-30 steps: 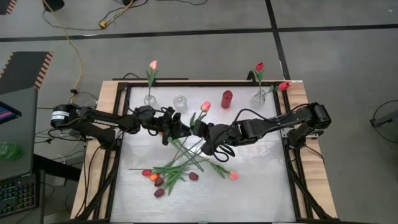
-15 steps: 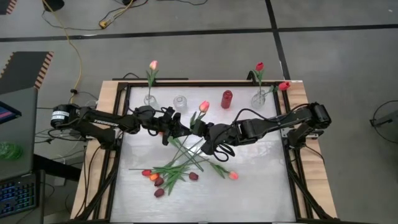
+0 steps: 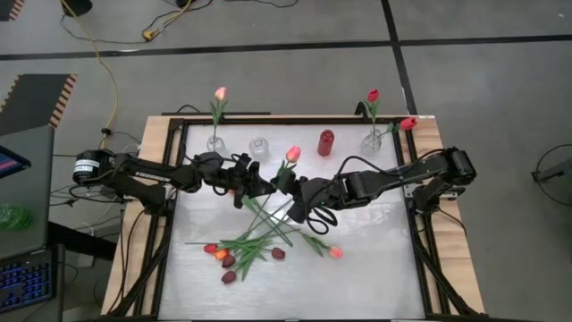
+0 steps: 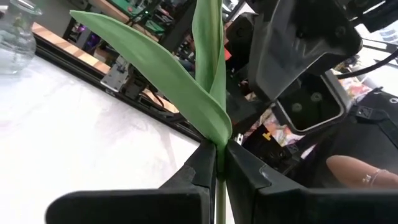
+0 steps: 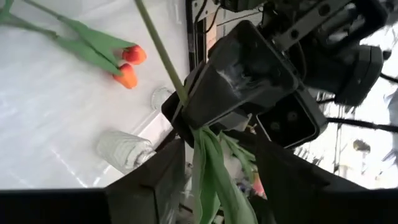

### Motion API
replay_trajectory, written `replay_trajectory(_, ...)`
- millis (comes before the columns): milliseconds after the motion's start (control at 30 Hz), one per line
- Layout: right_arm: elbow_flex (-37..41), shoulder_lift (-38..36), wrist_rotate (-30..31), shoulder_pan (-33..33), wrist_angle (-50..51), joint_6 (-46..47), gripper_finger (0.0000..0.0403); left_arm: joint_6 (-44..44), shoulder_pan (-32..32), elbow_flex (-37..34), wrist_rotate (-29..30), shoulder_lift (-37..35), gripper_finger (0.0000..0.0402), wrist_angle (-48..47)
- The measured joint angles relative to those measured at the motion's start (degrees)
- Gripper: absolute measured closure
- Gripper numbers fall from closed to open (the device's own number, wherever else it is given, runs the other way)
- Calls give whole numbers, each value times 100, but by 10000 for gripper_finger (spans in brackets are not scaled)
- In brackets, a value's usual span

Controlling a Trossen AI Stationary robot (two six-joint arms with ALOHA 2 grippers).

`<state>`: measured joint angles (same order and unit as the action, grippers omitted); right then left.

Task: Sort flowers into vase by color
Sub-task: Put the white-pink flower into the left transparent vase

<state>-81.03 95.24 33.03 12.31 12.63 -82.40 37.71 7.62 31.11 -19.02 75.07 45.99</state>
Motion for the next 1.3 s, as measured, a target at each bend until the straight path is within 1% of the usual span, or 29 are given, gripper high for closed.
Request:
replay_trajectory(133,0,0,102,23,-57,762,175,-172,22,-2,151,0,393,-1)
replay_trajectory(233,0,-63,342,81,-228,1216,176,-374,67,-4,378,0,393,46)
replay_trajectory(300,-2,-138,325,96,-322,1277,177,-512,119,-2,684,0,393,22)
replay_trajectory(400,-2,-338,317,132,-257,1798,177,-752,211,-4,1036,7,393,60)
replay_trajectory(533,-4,-745,308,84,171,2764,177,-1118,414,-4,1190,-29,393,178)
replay_trajectory(700,-4,-1336,138,-57,1154,4227,177,-1617,702,-2,1321,-311,393,296)
replay_trajectory(800,-4,-1611,-133,-212,1723,5010,177,-2055,853,-2,1437,-650,393,261)
replay_trajectory(933,22,-1855,-473,-395,2149,5641,177,-2756,1001,-2,1757,-1304,393,16)
replay_trajectory(1033,362,-2023,-634,-473,2011,5937,177,-3331,1068,-2,2290,-1908,393,-615)
replay_trajectory(1167,1071,-2230,-643,-586,1569,6292,177,-3985,1101,-4,3178,-2653,393,-1298)
replay_trajectory(1300,1782,-2392,-638,-683,691,6587,177,-4549,1184,-237,3902,-3252,393,-1406)
